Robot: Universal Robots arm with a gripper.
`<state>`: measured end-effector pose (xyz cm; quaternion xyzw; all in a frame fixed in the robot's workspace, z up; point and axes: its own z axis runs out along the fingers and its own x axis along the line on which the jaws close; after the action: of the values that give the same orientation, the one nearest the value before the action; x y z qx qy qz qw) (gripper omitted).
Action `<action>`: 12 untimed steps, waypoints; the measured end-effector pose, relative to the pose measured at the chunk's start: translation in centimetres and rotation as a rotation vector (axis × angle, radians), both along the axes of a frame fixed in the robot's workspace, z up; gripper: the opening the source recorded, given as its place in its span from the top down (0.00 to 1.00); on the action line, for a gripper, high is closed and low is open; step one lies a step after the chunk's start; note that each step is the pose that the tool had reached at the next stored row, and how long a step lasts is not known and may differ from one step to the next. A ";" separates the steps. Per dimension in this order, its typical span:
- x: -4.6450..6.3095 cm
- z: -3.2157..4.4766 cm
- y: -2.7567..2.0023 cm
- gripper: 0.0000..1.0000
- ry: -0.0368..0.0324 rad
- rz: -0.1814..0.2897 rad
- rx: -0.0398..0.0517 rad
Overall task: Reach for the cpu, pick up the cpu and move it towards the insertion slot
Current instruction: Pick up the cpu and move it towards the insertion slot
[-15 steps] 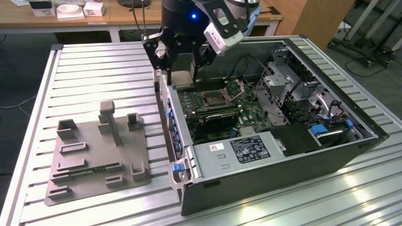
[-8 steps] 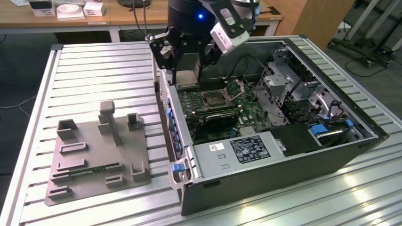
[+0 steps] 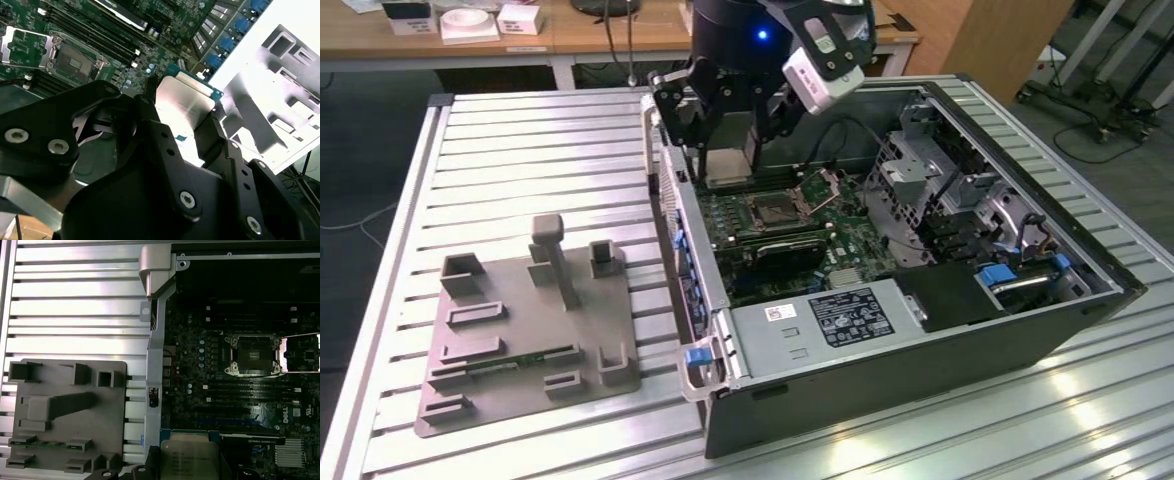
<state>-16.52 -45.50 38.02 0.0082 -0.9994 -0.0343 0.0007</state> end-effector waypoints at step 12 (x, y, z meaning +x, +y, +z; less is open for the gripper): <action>1.9 -0.05 0.05 0.45 0.0000 0.000 0.0000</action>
<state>-14.57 -45.45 37.97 0.0082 -0.9994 -0.0343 0.0007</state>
